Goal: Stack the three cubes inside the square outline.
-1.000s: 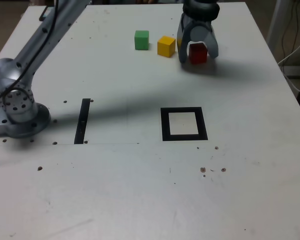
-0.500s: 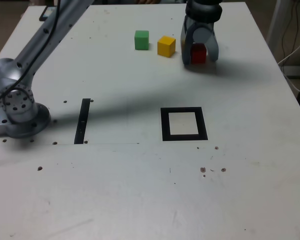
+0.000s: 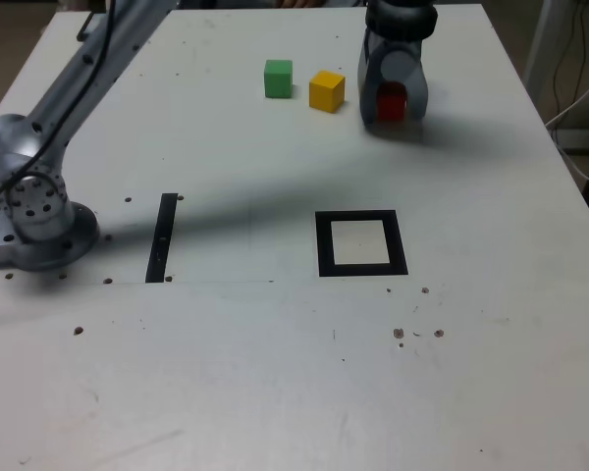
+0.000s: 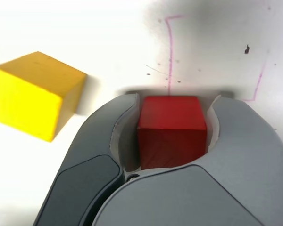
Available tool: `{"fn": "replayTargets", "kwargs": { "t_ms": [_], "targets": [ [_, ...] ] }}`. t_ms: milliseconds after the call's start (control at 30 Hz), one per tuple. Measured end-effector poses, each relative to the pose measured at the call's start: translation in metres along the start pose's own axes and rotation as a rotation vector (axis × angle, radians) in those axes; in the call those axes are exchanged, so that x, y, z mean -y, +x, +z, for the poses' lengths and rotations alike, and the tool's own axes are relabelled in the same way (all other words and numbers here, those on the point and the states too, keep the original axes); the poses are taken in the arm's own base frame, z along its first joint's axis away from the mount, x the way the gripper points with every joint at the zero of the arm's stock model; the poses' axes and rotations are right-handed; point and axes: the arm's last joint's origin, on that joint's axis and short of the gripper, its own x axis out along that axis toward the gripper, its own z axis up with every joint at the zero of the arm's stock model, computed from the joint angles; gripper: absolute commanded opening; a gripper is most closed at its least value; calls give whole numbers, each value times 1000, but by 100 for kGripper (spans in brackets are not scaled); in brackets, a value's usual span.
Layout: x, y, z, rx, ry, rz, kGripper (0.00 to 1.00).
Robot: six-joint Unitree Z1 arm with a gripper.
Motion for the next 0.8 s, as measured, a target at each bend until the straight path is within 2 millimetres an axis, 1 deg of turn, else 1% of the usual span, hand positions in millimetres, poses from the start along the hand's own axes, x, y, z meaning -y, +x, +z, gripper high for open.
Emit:
{"fn": "replayTargets", "kwargs": {
  "t_ms": [100,200,333,467,633,700,733,800],
  "targets": [
    [3,-11,-9,10,2,6,38],
    [9,-28,-20,26,8,15,38],
    [30,-50,-35,37,37,21,38],
    [67,-66,-50,34,69,21,38],
    [129,-81,-67,45,97,19,38],
    [146,-86,-71,59,113,16,38],
    [152,-85,-71,62,107,15,38],
    [173,-78,-76,51,92,2,38]
  ]
}}
